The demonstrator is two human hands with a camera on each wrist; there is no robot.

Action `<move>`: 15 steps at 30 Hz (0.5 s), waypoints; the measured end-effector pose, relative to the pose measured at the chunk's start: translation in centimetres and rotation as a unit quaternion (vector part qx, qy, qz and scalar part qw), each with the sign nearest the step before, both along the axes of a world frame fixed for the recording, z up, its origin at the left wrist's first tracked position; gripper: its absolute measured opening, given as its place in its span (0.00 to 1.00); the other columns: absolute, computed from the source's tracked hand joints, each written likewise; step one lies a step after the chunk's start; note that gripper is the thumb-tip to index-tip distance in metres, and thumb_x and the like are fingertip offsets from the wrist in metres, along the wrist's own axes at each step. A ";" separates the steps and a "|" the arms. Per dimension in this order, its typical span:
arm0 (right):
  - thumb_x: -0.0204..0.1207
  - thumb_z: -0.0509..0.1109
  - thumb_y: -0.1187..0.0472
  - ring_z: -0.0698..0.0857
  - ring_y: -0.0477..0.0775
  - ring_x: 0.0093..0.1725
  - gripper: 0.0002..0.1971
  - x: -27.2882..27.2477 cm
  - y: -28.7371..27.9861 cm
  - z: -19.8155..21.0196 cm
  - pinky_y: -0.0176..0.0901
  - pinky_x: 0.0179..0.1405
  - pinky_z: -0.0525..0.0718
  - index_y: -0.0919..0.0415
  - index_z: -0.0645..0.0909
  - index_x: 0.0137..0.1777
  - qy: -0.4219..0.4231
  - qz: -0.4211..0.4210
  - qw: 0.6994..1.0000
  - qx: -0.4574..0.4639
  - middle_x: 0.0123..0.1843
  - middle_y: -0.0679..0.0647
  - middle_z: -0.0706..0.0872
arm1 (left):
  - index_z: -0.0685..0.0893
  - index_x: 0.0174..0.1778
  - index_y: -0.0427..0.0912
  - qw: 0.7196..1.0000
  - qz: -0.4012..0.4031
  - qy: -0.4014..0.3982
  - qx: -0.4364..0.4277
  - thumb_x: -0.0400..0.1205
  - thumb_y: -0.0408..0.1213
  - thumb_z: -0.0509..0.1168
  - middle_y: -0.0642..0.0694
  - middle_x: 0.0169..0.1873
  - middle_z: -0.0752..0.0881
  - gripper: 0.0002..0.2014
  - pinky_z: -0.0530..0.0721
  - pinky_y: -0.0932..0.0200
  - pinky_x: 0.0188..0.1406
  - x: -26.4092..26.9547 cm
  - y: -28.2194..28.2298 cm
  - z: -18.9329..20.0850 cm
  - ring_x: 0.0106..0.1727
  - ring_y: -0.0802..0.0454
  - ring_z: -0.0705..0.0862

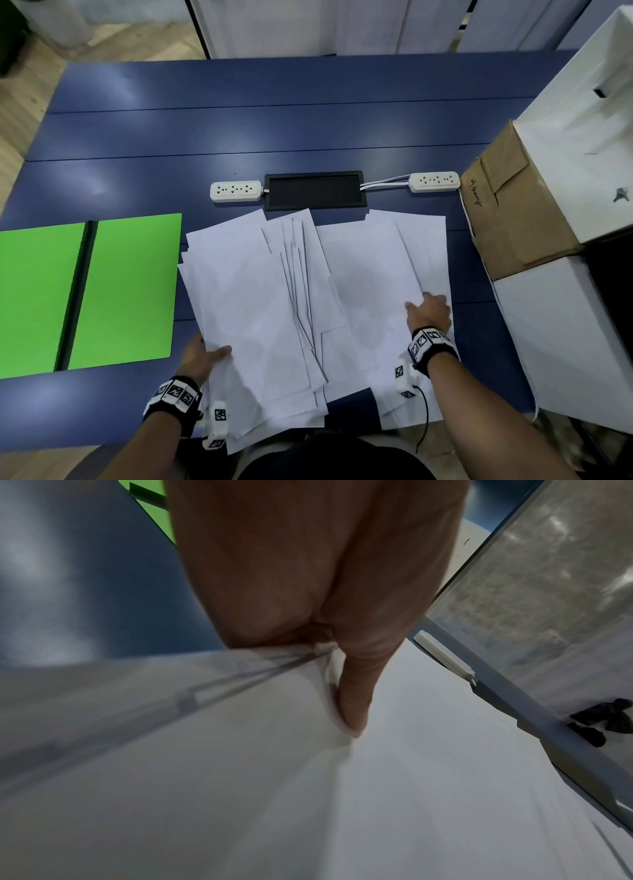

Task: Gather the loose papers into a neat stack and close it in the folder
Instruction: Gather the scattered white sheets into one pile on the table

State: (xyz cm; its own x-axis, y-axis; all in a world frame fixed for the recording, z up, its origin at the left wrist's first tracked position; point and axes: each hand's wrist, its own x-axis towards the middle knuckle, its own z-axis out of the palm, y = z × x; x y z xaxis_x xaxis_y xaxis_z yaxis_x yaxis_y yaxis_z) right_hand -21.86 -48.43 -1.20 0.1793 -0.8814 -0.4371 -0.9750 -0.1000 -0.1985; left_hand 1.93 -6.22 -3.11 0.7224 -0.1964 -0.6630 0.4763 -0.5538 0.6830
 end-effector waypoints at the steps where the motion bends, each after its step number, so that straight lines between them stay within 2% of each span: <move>1: 0.80 0.73 0.54 0.74 0.68 0.72 0.23 -0.1 -0.5 0.2 0.64 0.68 0.78 0.63 0.80 0.72 0.009 -0.014 1.000 -0.006 0.75 0.62 0.73 | 0.79 0.67 0.32 1.000 -0.001 0.000 -0.001 0.72 0.21 0.77 0.31 0.56 0.89 0.27 0.86 0.36 0.57 -0.1 0.0 0.0 0.55 0.33 0.89; 4: 0.78 0.75 0.57 0.72 0.69 0.73 0.23 -0.3 -2.1 0.5 0.66 0.68 0.76 0.61 0.80 0.72 0.015 -0.050 0.999 0.005 0.76 0.62 0.68 | 0.79 0.67 0.30 1.000 0.001 -0.005 0.006 0.73 0.20 0.76 0.31 0.54 0.88 0.25 0.86 0.44 0.52 -0.2 -0.2 0.3 0.51 0.36 0.88; 6: 0.77 0.75 0.58 0.74 0.69 0.73 0.23 -0.4 -3.0 0.5 0.67 0.72 0.72 0.61 0.79 0.72 0.025 -0.057 0.998 0.017 0.74 0.63 0.73 | 0.79 0.66 0.30 1.000 -0.002 -0.009 0.011 0.73 0.21 0.76 0.30 0.54 0.89 0.25 0.86 0.45 0.51 -0.2 -0.2 0.2 0.50 0.37 0.88; 8: 0.76 0.75 0.60 0.78 0.69 0.72 0.22 -0.5 -3.6 0.1 0.65 0.74 0.67 0.61 0.78 0.69 0.027 -0.064 0.997 0.020 0.70 0.64 0.82 | 0.80 0.65 0.32 1.000 -0.005 -0.009 0.014 0.73 0.22 0.77 0.30 0.54 0.89 0.25 0.87 0.40 0.53 -0.2 -0.2 0.2 0.52 0.34 0.89; 9: 0.75 0.75 0.62 0.80 0.69 0.70 0.22 -0.5 -3.8 0.0 0.64 0.74 0.69 0.61 0.76 0.68 0.015 -0.072 0.997 0.021 0.67 0.65 0.85 | 0.80 0.65 0.32 1.000 -0.006 -0.010 0.016 0.73 0.22 0.77 0.31 0.54 0.89 0.25 0.87 0.38 0.54 -0.1 -0.1 0.1 0.53 0.33 0.89; 11: 0.75 0.76 0.64 0.85 0.71 0.65 0.24 -0.6 -4.2 -0.1 0.62 0.69 0.79 0.62 0.74 0.69 -0.021 -0.089 0.995 0.031 0.65 0.68 0.86 | 0.80 0.65 0.33 1.000 -0.003 -0.012 0.019 0.73 0.22 0.78 0.31 0.54 0.90 0.25 0.88 0.38 0.54 -0.1 -0.1 0.1 0.54 0.32 0.90; 13: 0.77 0.73 0.65 0.85 0.73 0.66 0.24 -0.8 -5.1 0.1 0.60 0.63 0.84 0.67 0.76 0.72 -0.030 -0.099 0.994 0.031 0.69 0.70 0.84 | 0.80 0.65 0.32 1.000 -0.005 -0.012 0.026 0.72 0.23 0.78 0.31 0.54 0.90 0.25 0.88 0.39 0.54 -0.1 0.0 0.0 0.53 0.33 0.90; 15: 0.78 0.70 0.65 0.83 0.74 0.68 0.23 -1.0 -6.3 0.4 0.62 0.63 0.85 0.71 0.78 0.73 -0.020 -0.103 0.994 0.015 0.73 0.71 0.80 | 0.80 0.64 0.33 0.999 -0.010 -0.014 0.037 0.72 0.25 0.79 0.31 0.54 0.90 0.25 0.88 0.37 0.55 -0.1 0.0 -0.2 0.53 0.34 0.90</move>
State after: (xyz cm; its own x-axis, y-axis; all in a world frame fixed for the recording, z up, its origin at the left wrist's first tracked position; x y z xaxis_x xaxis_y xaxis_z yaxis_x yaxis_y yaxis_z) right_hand -22.90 -54.71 -0.79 0.0141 -0.8882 -0.4592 -0.9657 0.1069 -0.2365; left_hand 1.87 -6.17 -3.32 0.7371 -0.1625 -0.6560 0.4456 -0.6129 0.6525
